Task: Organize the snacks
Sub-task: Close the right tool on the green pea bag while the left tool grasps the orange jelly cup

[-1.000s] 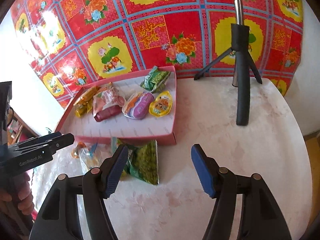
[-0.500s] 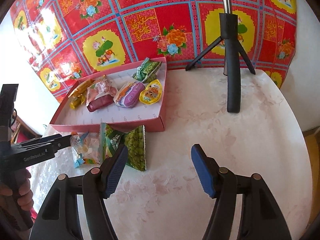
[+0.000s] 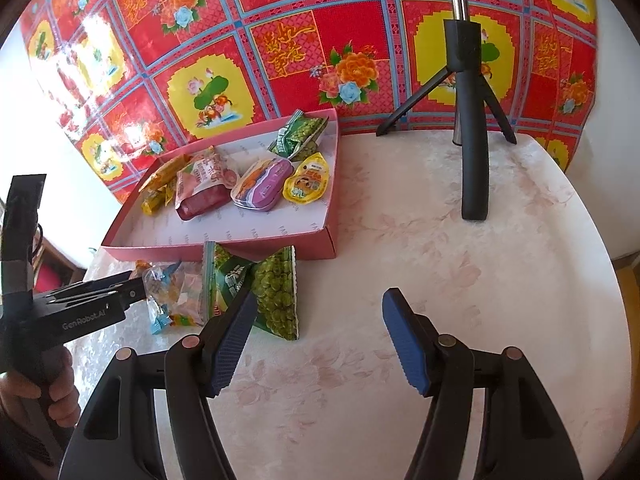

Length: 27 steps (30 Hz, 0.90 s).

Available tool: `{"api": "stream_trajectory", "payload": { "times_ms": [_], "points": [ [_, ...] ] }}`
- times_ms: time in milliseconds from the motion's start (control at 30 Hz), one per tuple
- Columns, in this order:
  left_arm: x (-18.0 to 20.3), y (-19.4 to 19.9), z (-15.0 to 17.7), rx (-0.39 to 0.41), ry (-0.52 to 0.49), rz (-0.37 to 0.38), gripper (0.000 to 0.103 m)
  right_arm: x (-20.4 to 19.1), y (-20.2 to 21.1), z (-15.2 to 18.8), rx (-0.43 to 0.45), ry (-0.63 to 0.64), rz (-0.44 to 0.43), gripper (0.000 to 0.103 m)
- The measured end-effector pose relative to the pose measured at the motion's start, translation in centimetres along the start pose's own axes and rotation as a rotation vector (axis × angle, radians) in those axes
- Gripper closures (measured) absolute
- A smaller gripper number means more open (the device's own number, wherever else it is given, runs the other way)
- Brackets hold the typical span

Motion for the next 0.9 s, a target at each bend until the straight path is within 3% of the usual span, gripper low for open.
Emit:
{"api": "stream_trajectory", "payload": {
  "times_ms": [367, 900],
  "points": [
    [-0.8, 1.7, 0.7, 0.017, -0.006, 0.003, 0.071, -1.3, 0.0, 0.2, -0.012, 0.004, -0.027, 0.036],
    [-1.7, 1.9, 1.2, 0.033, 0.009, 0.03, 0.068, -3.7, -3.2, 0.5, -0.066, -0.02, -0.035, 0.036]
  ]
}}
Point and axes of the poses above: each gripper's, at about its wrist camera, not at the fingertips, and y roughly against the way its jaws point, x to its right, z to its underside, the point moved 10 cm from there along -y, roughly the way its jaws point, and after that the axes turned 9 degrees about -y, right-handed, at the moved point
